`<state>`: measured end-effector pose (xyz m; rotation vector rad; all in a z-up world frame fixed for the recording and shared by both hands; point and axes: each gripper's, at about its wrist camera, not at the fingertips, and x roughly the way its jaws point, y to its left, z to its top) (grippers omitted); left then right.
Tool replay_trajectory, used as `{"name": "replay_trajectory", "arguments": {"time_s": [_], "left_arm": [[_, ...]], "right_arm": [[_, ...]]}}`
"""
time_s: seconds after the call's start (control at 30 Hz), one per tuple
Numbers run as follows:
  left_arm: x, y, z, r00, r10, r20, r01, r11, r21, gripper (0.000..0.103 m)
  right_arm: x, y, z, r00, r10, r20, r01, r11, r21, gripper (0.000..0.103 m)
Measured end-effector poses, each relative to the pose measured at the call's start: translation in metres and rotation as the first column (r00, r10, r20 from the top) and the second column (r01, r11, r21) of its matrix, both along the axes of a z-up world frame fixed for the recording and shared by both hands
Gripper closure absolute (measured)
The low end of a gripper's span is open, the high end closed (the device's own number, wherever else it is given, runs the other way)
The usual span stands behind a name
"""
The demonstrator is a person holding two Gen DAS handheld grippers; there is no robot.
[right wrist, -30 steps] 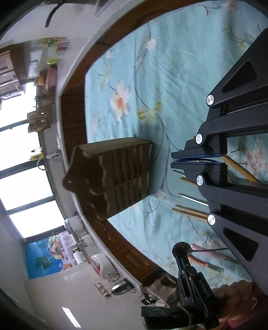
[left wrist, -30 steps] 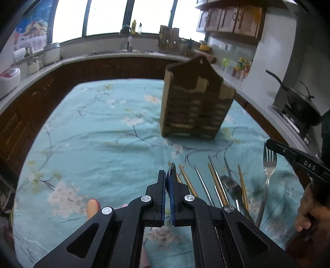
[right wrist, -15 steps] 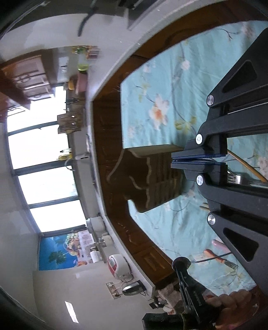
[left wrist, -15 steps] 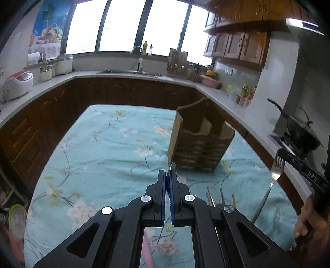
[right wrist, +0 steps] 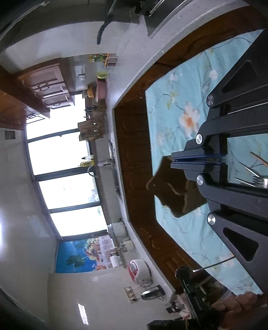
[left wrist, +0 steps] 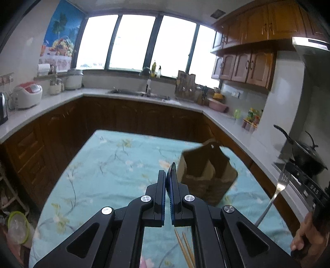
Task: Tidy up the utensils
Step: 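Lift the spoon with the left tool while the right tool carries the fork to the holder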
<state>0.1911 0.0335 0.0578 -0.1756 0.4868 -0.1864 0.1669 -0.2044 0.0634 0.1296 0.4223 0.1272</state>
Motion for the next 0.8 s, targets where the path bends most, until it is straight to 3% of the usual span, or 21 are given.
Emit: {"name": "replay_trajectory", "arguments": {"time_s": [0.37, 0.8], "left_arm": [[0.053, -0.014, 0.016, 0.994, 0.057, 0.098, -0.058, 0.998, 0.005, 0.101], [0.107, -0.039, -0.002, 0.976, 0.138, 0.166, -0.144, 0.989, 0.023, 0.101]], "right_arm": [[0.041, -0.009, 0.027, 0.992, -0.072, 0.100, 0.073, 0.997, -0.005, 0.101], [0.095, -0.003, 0.041, 0.970, -0.143, 0.196, 0.159, 0.985, -0.073, 0.101]]}}
